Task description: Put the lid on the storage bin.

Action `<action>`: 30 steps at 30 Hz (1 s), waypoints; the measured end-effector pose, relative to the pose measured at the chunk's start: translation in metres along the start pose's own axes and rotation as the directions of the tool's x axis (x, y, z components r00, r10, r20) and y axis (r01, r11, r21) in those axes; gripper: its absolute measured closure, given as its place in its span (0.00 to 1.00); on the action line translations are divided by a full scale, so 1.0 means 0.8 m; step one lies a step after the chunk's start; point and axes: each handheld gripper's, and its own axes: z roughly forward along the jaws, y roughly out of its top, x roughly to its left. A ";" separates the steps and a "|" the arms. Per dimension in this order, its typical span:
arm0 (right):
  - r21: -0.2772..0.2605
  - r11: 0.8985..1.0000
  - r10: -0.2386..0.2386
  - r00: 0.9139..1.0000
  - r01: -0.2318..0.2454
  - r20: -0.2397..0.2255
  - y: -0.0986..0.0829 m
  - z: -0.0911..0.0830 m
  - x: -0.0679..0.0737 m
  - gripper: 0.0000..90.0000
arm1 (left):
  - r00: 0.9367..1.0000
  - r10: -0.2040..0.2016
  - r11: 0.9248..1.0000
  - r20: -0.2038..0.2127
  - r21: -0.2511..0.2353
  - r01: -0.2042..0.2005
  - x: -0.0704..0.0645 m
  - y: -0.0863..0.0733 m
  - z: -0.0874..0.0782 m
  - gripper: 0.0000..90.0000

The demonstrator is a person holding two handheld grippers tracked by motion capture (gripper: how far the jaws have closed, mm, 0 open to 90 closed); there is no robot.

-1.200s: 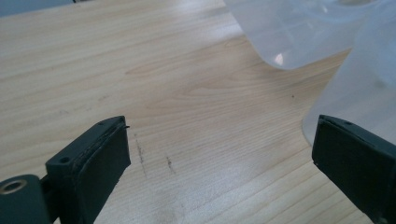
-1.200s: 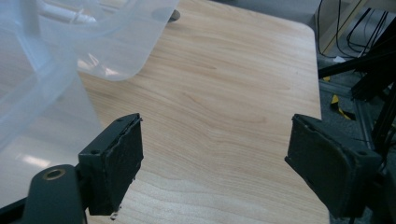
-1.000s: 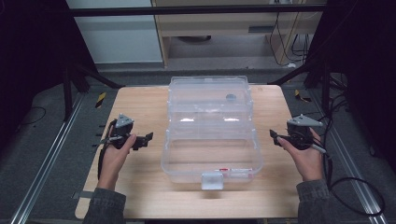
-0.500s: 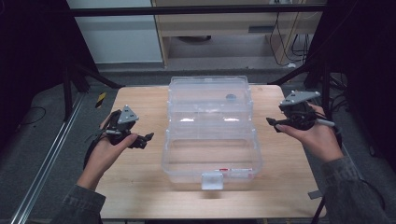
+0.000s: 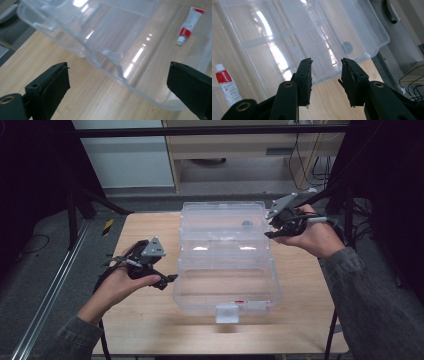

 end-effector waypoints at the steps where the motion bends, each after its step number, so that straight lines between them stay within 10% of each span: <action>1: 0.018 1.000 -0.018 1.000 0.018 -0.010 0.005 0.004 0.001 0.77 | 1.000 0.009 1.000 0.005 -0.005 -0.009 -0.004 0.002 0.002 0.04; 10: 0.083 0.978 -0.184 0.980 0.191 -0.076 0.040 0.036 0.014 0.71 | 0.991 0.092 0.995 0.098 0.035 -0.095 -0.027 0.006 0.019 0.04; 30: 0.204 0.924 -0.288 0.939 0.324 -0.189 0.053 0.067 0.008 0.88 | 0.963 0.167 0.981 0.212 0.065 -0.184 -0.064 0.009 0.051 0.05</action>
